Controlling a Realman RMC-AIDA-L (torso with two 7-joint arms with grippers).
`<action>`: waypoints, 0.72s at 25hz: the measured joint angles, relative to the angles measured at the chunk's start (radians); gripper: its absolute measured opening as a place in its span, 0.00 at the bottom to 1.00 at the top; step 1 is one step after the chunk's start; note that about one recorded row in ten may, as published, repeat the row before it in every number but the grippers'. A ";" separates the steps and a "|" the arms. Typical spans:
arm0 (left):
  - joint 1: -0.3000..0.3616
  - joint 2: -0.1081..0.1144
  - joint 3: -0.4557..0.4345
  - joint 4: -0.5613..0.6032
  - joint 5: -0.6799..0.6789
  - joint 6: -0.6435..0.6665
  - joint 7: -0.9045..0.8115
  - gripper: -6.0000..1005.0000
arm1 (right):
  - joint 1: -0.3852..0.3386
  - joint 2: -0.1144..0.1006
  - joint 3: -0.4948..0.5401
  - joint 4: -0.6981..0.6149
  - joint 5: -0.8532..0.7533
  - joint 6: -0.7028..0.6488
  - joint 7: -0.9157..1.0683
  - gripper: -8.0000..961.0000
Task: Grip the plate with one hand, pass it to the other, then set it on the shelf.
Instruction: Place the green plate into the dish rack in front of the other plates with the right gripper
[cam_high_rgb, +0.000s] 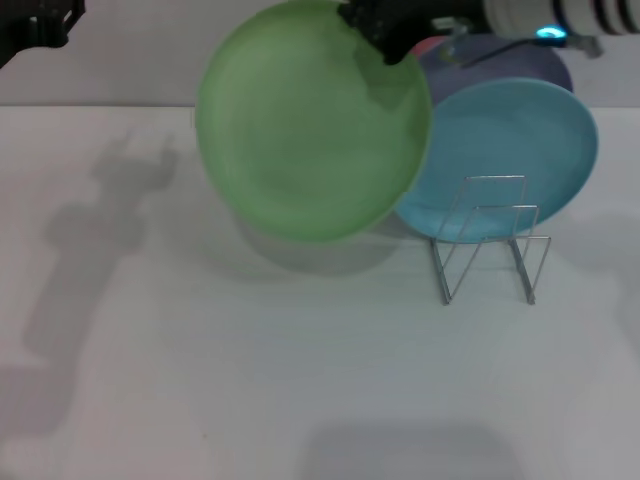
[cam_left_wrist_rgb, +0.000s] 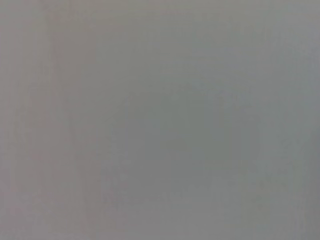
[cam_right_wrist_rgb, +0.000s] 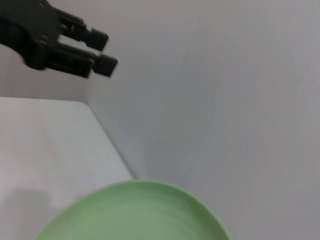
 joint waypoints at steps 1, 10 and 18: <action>-0.003 -0.002 0.010 0.075 -0.004 0.091 -0.009 0.58 | -0.023 0.000 0.000 0.028 0.015 -0.004 -0.040 0.03; -0.005 -0.003 0.144 0.414 -0.015 0.665 -0.113 0.76 | -0.239 -0.001 0.016 0.170 0.256 -0.054 -0.456 0.03; -0.037 -0.002 0.183 0.635 -0.013 0.940 -0.248 0.81 | -0.388 0.000 0.063 0.182 0.515 -0.045 -0.773 0.03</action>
